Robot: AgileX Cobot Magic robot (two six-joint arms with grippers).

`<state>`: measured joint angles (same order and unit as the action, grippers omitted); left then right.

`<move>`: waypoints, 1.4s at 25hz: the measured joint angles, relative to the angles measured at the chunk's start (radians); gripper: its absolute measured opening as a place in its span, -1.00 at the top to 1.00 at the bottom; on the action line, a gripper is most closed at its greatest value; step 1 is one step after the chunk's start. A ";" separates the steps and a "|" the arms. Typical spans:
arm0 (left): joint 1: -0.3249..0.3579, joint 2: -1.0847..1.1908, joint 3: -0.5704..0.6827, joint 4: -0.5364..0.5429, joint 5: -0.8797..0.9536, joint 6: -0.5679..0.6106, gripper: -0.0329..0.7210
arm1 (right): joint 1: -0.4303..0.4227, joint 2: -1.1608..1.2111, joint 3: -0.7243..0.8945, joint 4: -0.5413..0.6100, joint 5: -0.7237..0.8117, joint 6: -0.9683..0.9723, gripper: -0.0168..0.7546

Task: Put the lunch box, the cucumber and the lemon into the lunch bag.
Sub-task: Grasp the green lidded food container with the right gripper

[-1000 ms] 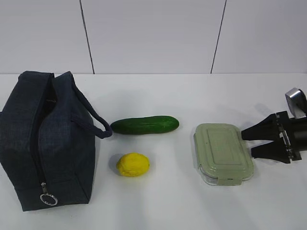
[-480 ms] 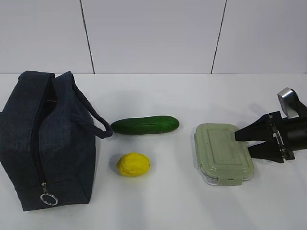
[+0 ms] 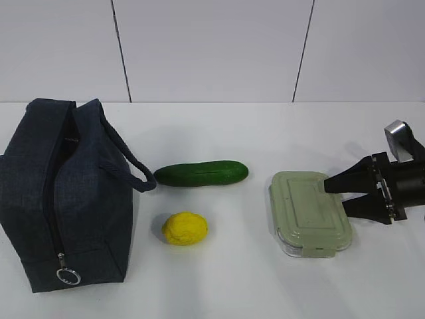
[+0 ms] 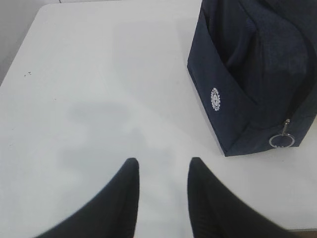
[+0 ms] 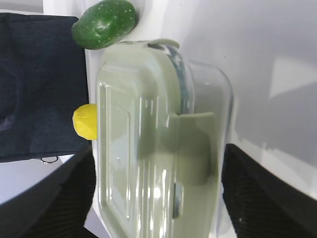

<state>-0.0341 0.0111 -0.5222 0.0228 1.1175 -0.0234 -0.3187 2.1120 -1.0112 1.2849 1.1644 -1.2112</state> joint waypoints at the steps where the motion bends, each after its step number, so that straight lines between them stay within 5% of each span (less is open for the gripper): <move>1: 0.000 0.000 0.000 0.000 0.000 0.000 0.27 | 0.000 0.000 0.000 -0.002 0.000 0.000 -0.59; 35: 0.000 0.000 0.000 0.000 0.000 0.000 0.27 | 0.045 0.079 -0.002 -0.016 0.010 0.035 -0.59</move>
<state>-0.0341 0.0111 -0.5222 0.0228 1.1175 -0.0234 -0.2735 2.1915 -1.0133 1.2690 1.1743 -1.1766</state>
